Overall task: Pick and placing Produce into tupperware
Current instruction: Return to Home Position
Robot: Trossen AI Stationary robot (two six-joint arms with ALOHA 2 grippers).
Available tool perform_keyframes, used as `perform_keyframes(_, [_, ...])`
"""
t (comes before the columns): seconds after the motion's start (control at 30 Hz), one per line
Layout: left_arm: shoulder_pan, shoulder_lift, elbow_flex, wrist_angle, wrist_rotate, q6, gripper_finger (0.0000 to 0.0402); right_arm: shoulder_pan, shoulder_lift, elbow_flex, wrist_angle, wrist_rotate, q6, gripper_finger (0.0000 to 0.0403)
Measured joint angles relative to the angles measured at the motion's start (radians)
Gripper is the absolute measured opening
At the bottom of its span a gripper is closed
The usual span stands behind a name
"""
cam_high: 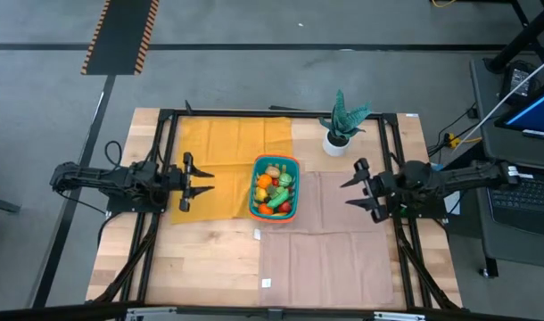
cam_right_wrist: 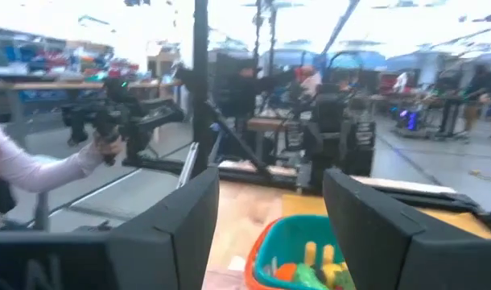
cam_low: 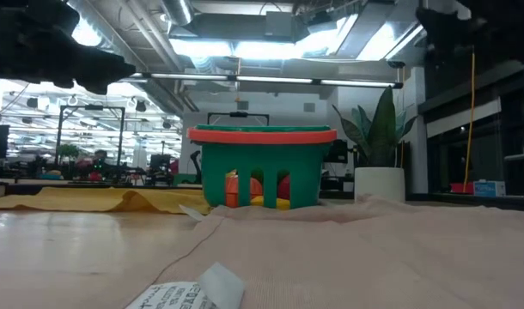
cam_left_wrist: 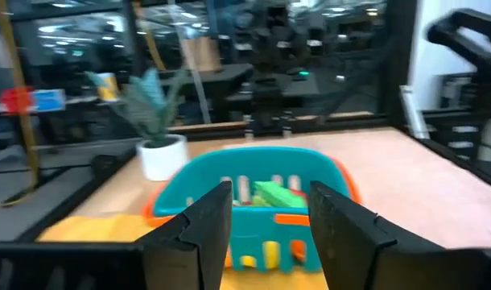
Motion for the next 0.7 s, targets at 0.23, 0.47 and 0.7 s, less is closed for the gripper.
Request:
perform_keyframes(0.23, [0.017,-0.002,-0.009,-0.015,-0.035,0.011,0.0163,-0.005,-0.146,-0.11,0.014,0.043,0.005,0.0225])
perform_keyframes(0.47, [0.111,-0.002,-0.019,-0.046,-0.06,-0.005,0.0158,-0.047,-0.216,-0.114,-0.071,0.047,0.009,0.0225])
perform_keyframes(0.7, [0.192,-0.002,-0.019,-0.046,-0.06,-0.001,0.0149,-0.099,-0.219,-0.117,-0.082,0.047,-0.025,0.0225])
